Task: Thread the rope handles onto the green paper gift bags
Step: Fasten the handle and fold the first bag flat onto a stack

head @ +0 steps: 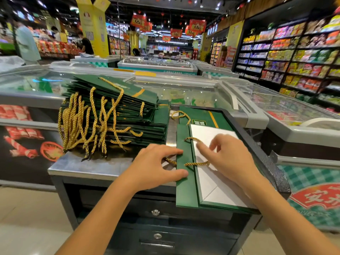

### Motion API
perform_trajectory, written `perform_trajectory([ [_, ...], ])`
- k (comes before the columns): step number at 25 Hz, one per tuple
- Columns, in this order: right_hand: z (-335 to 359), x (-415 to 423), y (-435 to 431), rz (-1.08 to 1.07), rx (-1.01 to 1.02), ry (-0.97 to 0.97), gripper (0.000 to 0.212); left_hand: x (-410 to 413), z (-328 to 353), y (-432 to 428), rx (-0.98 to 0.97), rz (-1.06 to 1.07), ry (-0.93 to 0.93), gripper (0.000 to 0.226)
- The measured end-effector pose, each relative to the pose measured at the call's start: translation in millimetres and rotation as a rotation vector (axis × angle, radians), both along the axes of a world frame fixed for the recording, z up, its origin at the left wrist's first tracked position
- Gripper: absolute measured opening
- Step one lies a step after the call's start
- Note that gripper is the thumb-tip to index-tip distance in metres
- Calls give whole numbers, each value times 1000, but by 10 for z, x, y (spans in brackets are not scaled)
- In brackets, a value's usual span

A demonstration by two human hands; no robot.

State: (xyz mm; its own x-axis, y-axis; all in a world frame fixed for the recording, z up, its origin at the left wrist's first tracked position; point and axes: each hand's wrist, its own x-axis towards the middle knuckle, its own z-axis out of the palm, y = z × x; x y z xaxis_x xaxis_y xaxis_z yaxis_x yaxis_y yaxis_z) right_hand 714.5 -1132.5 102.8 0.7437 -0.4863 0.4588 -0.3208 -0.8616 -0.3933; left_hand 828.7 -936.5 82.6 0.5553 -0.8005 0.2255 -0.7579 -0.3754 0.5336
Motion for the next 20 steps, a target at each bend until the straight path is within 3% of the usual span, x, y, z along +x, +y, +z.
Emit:
perform_trajectory([
  [2, 100, -17, 42, -52, 4, 327, 60, -11, 11, 8, 0, -5, 4, 78],
  [4, 164, -20, 63, 33, 187, 437, 41, -8, 15, 2, 4, -4, 18, 83],
  [7, 241, -28, 62, 120, 437, 253, 22, -2, 9, -2, 7, -7, 17, 76],
  [10, 304, -68, 70, 191, 880, -69, 8, 5, -4, -2, -5, 8, 4, 64],
  [12, 324, -103, 75, 247, 1063, -172, 5, 6, -7, -2, 1, 8, 3, 64],
  [20, 550, -116, 40, 352, 1124, -277, 15, 1, -9, -6, -10, 8, 15, 64],
])
